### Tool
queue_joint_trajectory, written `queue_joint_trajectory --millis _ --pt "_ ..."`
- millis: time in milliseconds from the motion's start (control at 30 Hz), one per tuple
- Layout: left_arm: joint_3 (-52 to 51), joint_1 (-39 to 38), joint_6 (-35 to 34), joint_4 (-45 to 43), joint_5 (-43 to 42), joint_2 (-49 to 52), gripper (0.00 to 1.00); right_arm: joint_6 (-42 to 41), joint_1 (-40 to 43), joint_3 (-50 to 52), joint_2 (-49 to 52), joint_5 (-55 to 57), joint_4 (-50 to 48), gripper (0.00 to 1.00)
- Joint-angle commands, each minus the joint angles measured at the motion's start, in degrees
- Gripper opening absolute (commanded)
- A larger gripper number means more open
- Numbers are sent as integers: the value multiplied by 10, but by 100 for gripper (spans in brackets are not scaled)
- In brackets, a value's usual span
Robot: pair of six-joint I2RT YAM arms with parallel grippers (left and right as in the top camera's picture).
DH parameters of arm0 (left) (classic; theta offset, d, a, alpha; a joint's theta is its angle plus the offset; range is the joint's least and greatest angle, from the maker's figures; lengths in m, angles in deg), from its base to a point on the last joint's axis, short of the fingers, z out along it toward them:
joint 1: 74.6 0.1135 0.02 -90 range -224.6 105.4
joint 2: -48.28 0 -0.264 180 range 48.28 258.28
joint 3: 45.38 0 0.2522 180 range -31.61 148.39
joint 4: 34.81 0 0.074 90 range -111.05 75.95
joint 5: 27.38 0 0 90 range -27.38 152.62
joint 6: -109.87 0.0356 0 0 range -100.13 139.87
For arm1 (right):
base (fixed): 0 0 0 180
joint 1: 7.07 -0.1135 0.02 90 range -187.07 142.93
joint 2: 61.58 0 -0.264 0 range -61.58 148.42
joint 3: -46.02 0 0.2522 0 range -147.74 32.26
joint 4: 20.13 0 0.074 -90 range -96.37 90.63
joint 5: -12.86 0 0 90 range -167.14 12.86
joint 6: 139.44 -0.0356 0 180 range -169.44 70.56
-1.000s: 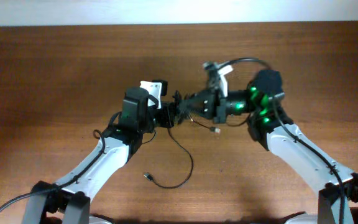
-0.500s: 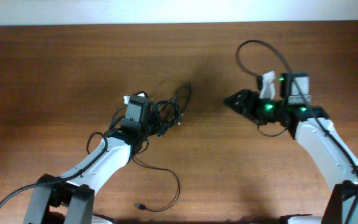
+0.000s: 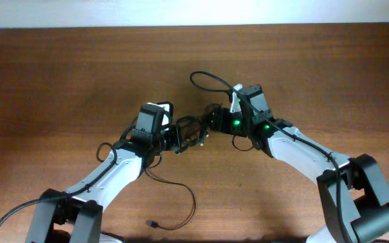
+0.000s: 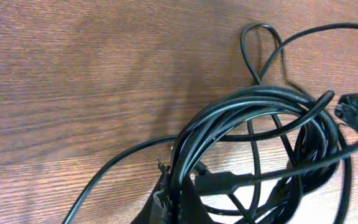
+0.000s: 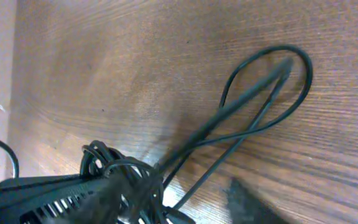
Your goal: Untangle cables
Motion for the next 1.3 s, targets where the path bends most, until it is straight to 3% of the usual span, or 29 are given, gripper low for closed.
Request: queue_joint_trajectory --millis 0,33,167,233,300,367,433,467,500,533,633,700,800,867,967,1033,1100,1133,1167,1233,1267 --pt "1 -3 11 -3 -11 -1 0 1 -4 -3 10 10 24 11" --pt "1 -5 11 -3 -10 -1 0 20 -3 -3 10 21 47 4" --pt "1 -5 11 9 23 -1 0 20 70 -3 10 212 265 4" --pt "1 -5 11 9 31 -1 0 56 130 -5 9 128 278 6" --pt "1 -6 11 12 31 -1 0 133 150 -24 2 -7 279 30" --pt "1 -6 11 14 31 -1 0 137 149 -33 -36 -54 297 36" --pt "1 -6 11 13 31 -1 0 88 111 -32 -65 -76 299 37" --pt "1 -6 11 13 31 -1 0 87 77 -32 -58 -68 284 36" --pt "1 -6 11 14 30 -1 0 74 51 -32 -57 -64 263 45" --pt "1 -6 11 13 31 -1 0 57 13 -32 -57 -61 211 63" --pt "1 -6 11 13 30 -1 0 -17 -54 -32 -37 93 177 65" --pt "1 -6 11 14 26 -1 0 -59 -75 -32 9 99 119 54" --pt "1 -6 11 14 26 -1 0 -58 -86 -32 34 89 93 51" --pt "1 -6 9 14 26 -1 0 -56 -85 -32 40 95 99 4" --pt "1 -5 9 15 29 -1 0 -28 -40 -32 -3 116 204 4" --pt "1 -6 7 17 23 -1 0 52 42 -32 -75 112 271 4" --pt "1 -5 -35 9 -50 -1 0 106 71 -32 -80 92 294 6" --pt "1 -5 -53 4 -97 -1 0 139 72 -32 -76 98 311 38" --pt "1 6 -132 5 -148 -1 0 140 72 -32 -76 110 329 63" --pt "1 66 -284 5 -260 -1 0 140 72 -32 -76 86 364 79" --pt "1 87 -316 5 -297 -1 0 140 72 -32 -76 63 376 81"
